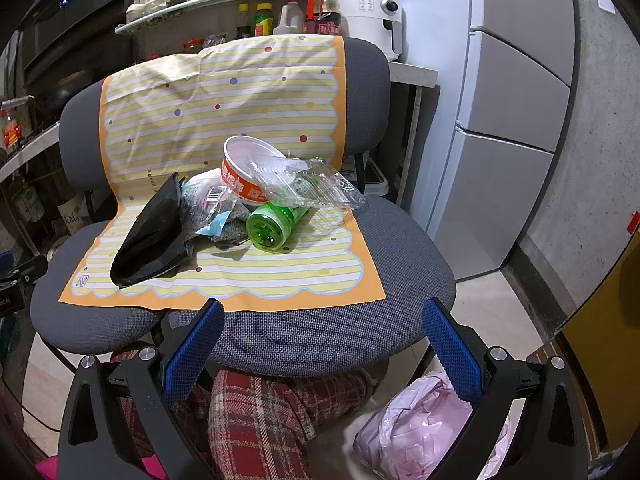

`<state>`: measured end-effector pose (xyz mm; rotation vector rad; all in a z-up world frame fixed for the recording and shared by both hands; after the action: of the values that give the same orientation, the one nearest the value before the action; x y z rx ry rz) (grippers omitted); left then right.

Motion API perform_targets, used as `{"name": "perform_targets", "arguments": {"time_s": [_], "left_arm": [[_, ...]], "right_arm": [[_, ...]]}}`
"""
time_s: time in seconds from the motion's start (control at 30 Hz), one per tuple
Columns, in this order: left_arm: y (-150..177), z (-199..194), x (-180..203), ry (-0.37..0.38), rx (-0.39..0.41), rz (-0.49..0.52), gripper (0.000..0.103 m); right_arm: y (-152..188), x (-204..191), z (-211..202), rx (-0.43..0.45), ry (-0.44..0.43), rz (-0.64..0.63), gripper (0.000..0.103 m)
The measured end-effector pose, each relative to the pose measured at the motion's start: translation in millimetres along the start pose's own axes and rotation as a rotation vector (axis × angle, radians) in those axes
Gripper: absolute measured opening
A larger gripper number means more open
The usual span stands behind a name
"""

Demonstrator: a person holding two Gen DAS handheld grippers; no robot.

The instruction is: Collect trash

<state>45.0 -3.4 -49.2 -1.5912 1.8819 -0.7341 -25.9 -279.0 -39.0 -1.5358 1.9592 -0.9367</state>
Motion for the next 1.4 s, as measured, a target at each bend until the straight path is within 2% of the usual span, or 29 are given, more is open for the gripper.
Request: {"name": "perform_targets", "arguments": {"time_s": [0.37,0.53,0.67,0.87,0.93,1.0,1.2,1.4], "left_arm": [[7,8,-2,-0.002,-0.02,-0.009,0.096],[14,30,-12,-0.007,-0.07,-0.028,0.096],[20,50,-14,0.013,-0.085,-0.024,0.096],[21,79,-2,0.115,-0.085,0.002,0.096],[18,90,4,0.123,-0.084,0.026,0.096],[15,102,15,0.14,-0.083,0.068,0.096],[6,145,52,0.152,-0.076,0.197,0.096],[2,183,62,0.119,-0.078,0.265,0.096]], "right_arm": [[19,0,15,-0.02,-0.006,-0.006,0.097],[8,-16,26,-0.023,-0.041,-0.029,0.097],[2,-32,36,-0.005,-0.076,-0.059,0.097],[-13,-50,52,0.018,-0.168,-0.041,0.097],[-18,-55,54,0.039,-0.217,-0.035,0.097],[-20,-58,59,0.033,-0.224,-0.047,0.097],[-22,-49,80,-0.008,-0.205,-0.024,0.097],[-16,-36,99,-0.042,-0.194,-0.006,0.097]]}}
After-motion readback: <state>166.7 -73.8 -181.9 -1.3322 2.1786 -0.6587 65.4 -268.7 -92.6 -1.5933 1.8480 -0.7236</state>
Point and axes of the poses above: each gripper's, at about its wrist camera, not at the fingertips, and z roughly the way its jaws point, x to its right, y to its underside, the point moved 7 cm from there along z, roughly the way its jaws point, and after that the axes turned 3 degrees about y, right-handed, at the moved point
